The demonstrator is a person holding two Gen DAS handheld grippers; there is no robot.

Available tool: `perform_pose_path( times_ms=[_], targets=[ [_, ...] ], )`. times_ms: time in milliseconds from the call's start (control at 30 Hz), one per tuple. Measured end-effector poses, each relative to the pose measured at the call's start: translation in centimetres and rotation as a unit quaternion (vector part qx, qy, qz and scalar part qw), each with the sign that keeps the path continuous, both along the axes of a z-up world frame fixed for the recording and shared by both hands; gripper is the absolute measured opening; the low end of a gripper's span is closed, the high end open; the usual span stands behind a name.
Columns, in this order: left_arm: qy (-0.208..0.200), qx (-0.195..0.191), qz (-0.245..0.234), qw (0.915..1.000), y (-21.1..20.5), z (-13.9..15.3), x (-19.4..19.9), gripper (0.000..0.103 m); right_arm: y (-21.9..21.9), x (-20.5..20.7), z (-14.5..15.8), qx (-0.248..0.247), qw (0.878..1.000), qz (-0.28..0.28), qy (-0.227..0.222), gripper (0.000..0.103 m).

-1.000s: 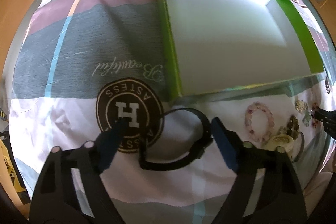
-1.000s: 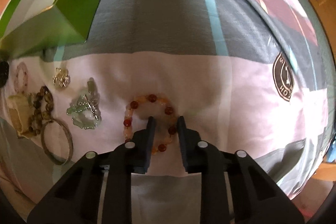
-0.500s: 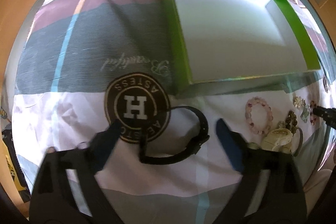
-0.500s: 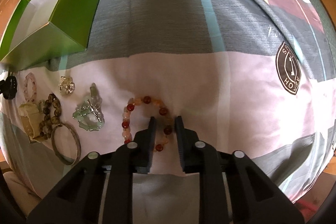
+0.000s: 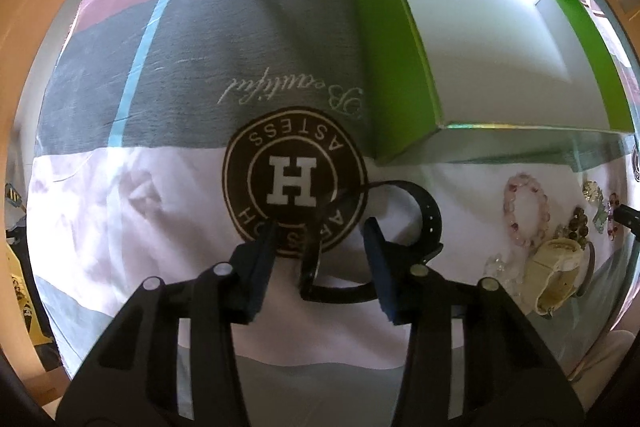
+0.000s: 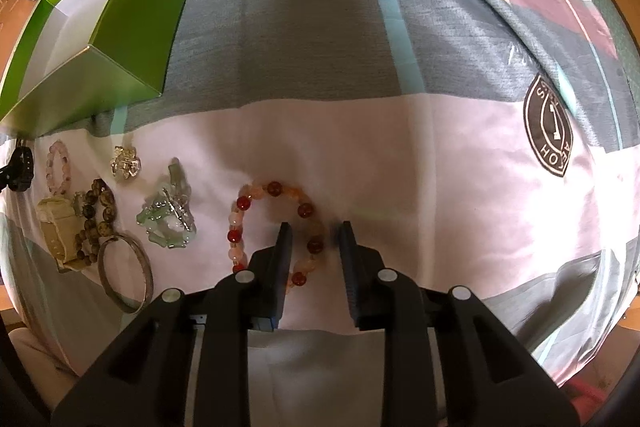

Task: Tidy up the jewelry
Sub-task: 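Grasp the black watch with the left tool while the right tool grasps the red bead bracelet, then carry both items into the green box and open both tools to release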

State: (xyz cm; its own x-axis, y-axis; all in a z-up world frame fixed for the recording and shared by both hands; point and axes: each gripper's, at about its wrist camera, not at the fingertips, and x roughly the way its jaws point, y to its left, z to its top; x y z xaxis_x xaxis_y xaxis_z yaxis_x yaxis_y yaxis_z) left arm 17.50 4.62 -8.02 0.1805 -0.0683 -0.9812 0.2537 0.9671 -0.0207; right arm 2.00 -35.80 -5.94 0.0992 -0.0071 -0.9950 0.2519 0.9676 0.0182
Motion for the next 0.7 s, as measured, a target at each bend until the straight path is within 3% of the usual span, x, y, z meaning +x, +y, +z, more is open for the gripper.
perform_pose_path(
  times_ms=[100,300,400,567,700],
  targets=[
    [-0.001,0.001,0.002,1.0,-0.5,-0.2,0.1,0.028,-0.7,0.4,-0.1,0.003,1.0,-0.003,-0.001,0.017],
    [-0.004,0.011,0.0,0.9999,-1.2,-0.5,0.4,0.026,-1.1,0.4,-0.1,-0.006,1.0,0.003,0.001,0.013],
    [-0.006,0.018,0.003,0.9998,-1.8,-0.7,0.1,0.01,-0.7,0.6,-0.1,-0.035,0.999,0.022,0.003,0.008],
    [-0.002,0.012,0.01,0.9999,-1.4,-0.6,0.1,0.01,-0.5,0.6,-0.2,-0.062,0.997,0.038,0.003,0.008],
    [-0.005,0.02,0.009,0.9998,-1.2,-0.5,-0.2,0.007,-1.6,0.5,0.6,-0.048,0.999,0.017,-0.003,0.008]
  ],
)
